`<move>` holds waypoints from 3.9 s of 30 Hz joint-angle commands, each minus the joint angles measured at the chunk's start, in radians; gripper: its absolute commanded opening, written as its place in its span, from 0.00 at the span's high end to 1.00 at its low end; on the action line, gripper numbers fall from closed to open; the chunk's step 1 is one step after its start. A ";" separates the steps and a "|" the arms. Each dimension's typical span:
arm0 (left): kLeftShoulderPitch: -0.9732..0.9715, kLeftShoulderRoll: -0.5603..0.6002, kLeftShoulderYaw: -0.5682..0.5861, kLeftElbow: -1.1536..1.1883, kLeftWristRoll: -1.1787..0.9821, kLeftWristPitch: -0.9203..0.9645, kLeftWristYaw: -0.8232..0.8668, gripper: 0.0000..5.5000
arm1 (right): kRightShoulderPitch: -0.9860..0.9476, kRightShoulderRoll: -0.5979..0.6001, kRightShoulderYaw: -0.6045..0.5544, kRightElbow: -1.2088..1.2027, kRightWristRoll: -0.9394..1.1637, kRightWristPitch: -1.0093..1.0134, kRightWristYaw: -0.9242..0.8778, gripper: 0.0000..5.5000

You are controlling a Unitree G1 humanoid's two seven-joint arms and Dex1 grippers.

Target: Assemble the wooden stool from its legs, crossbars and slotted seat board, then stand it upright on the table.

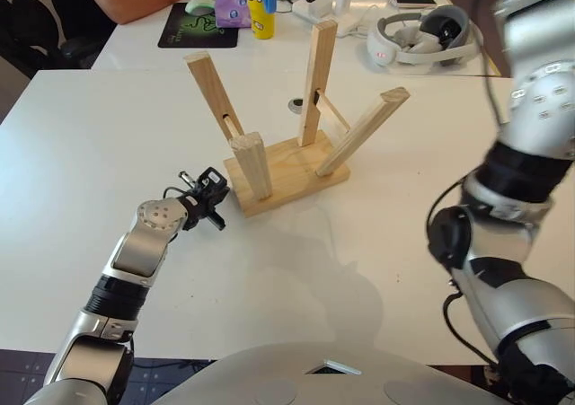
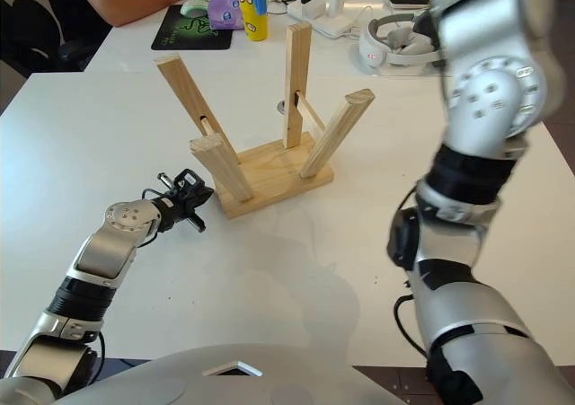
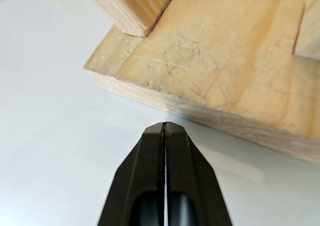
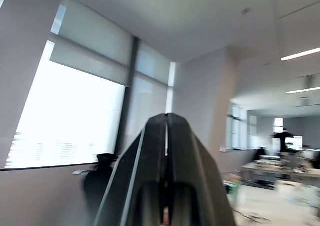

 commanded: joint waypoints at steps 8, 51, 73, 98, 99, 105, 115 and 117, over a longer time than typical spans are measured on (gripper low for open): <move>0.064 0.000 -0.026 -0.039 -0.020 0.100 -0.043 1.00 | 0.475 -0.041 0.334 0.407 -0.445 -0.228 0.224 0.99; -0.058 -0.094 -0.156 0.098 -0.013 0.029 -0.149 1.00 | 0.854 -0.005 0.494 -0.003 -0.513 0.004 0.417 0.99; 0.151 0.010 -0.096 -0.105 0.076 0.061 -0.023 1.00 | 0.959 -0.032 0.493 -0.044 -0.554 -0.012 0.327 0.99; -0.021 0.036 0.013 -0.474 -0.190 0.446 -0.160 1.00 | 0.870 -0.112 0.488 -0.458 -0.331 0.260 0.464 0.99; -0.027 0.051 0.018 -0.494 -0.205 0.463 -0.175 1.00 | 0.874 -0.125 0.485 -0.478 -0.321 0.277 0.471 0.99; -0.085 0.159 0.078 -0.551 -0.293 0.535 -0.270 1.00 | 0.893 -0.180 0.444 -0.539 -0.282 0.326 0.487 0.99; -0.131 0.241 0.151 -0.635 -0.447 0.648 -0.352 1.00 | 0.952 -0.276 0.314 -0.757 -0.065 0.493 0.530 0.99; -0.145 0.240 0.170 -0.642 -0.472 0.670 -0.348 1.00 | 0.932 -0.275 0.293 -0.757 -0.047 0.502 0.516 0.99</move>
